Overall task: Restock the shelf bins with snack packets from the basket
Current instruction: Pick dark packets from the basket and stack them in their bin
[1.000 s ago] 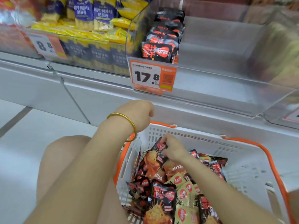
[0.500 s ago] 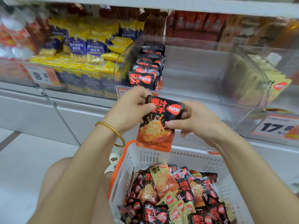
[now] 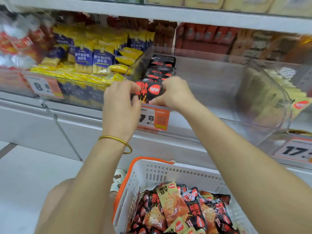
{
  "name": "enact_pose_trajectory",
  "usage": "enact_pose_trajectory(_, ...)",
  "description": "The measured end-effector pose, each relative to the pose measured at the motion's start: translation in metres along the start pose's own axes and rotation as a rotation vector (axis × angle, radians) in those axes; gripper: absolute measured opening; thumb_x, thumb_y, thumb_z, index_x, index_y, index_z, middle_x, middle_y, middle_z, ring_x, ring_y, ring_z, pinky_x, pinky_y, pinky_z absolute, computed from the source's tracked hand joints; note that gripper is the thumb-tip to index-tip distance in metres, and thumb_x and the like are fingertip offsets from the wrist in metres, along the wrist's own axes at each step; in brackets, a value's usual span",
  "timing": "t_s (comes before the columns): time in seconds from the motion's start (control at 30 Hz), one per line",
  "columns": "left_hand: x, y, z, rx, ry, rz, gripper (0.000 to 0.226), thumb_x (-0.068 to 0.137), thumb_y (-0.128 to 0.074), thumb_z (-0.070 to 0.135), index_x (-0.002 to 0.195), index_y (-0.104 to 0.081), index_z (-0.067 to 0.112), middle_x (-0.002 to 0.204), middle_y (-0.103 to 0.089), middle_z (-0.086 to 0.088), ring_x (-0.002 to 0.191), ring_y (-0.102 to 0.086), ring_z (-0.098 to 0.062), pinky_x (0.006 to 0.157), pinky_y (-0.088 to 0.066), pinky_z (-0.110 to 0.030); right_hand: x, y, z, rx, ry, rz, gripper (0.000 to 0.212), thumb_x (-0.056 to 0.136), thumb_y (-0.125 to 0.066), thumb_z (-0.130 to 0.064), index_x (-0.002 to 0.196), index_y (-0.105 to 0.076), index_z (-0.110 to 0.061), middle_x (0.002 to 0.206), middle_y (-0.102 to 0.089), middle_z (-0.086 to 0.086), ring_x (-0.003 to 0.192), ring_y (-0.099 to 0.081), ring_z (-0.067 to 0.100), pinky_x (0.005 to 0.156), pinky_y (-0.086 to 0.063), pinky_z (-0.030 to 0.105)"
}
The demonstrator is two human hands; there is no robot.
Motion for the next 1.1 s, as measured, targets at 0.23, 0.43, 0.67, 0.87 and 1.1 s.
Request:
enact_pose_trajectory(0.23, -0.009, 0.006, 0.0, 0.023, 0.023, 0.015, 0.032, 0.074, -0.05, -0.005, 0.096, -0.064, 0.014, 0.1, -0.057, -0.005, 0.097, -0.053, -0.031, 0.084, -0.034, -0.026, -0.006, 0.008, 0.004, -0.232, -0.053, -0.055, 0.043, 0.073, -0.077, -0.045, 0.067, -0.046, -0.016, 0.068, -0.059, -0.002, 0.068, -0.062, 0.02, 0.057, -0.043, 0.027)
enact_pose_trajectory(0.43, -0.026, 0.014, 0.002, -0.057, 0.103, -0.152, 0.028, 0.075, -0.05, -0.004, 0.084, -0.06, 0.021, 0.083, -0.058, 0.004, 0.079, -0.053, -0.017, 0.079, -0.042, -0.027, -0.072, 0.048, 0.013, 0.161, 0.11, 0.34, 0.027, 0.078, -0.074, -0.027, 0.069, -0.049, -0.025, 0.068, -0.062, -0.005, 0.069, -0.065, 0.018, 0.067, -0.05, 0.032)
enact_pose_trajectory(0.67, -0.058, -0.014, -0.009, 0.159, 0.195, -0.595, 0.021, 0.087, -0.049, 0.006, 0.081, -0.059, 0.023, 0.08, -0.052, 0.004, 0.082, -0.05, -0.018, 0.078, -0.044, -0.03, -0.127, -0.144, 0.085, 0.085, -0.048, -0.345, 0.005, 0.086, -0.062, -0.015, 0.082, -0.063, -0.017, 0.071, -0.06, -0.003, 0.072, -0.067, 0.022, 0.074, -0.053, 0.032)
enact_pose_trajectory(0.87, -0.062, -0.027, -0.007, 0.235, 0.198, -0.679, 0.021, 0.088, -0.044, 0.006, 0.093, -0.064, 0.013, 0.096, -0.062, -0.004, 0.096, -0.057, -0.029, 0.086, -0.049, -0.041, -0.162, -0.291, 0.108, -0.043, -0.014, -0.826, 0.031, 0.098, -0.046, -0.018, 0.127, -0.051, -0.009, 0.127, -0.056, 0.012, 0.114, -0.052, 0.03, 0.09, -0.044, 0.036)
enact_pose_trajectory(1.1, -0.069, -0.042, -0.013, 0.334, 0.154, -0.848, 0.025, 0.09, -0.044, 0.007, 0.104, -0.064, 0.011, 0.107, -0.062, -0.01, 0.099, -0.057, -0.032, 0.09, -0.048, -0.043, -0.136, -0.255, 0.14, -0.005, -0.213, -0.386, 0.025, 0.089, -0.05, -0.003, 0.083, -0.072, -0.01, 0.096, -0.07, 0.006, 0.099, -0.063, 0.023, 0.09, -0.049, 0.032)
Point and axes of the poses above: each hand's wrist, its own x-axis towards the middle knuckle, its own y-axis out of the back of the hand, z = x × y, the point moved 6 cm from there along x, towards the middle knuckle
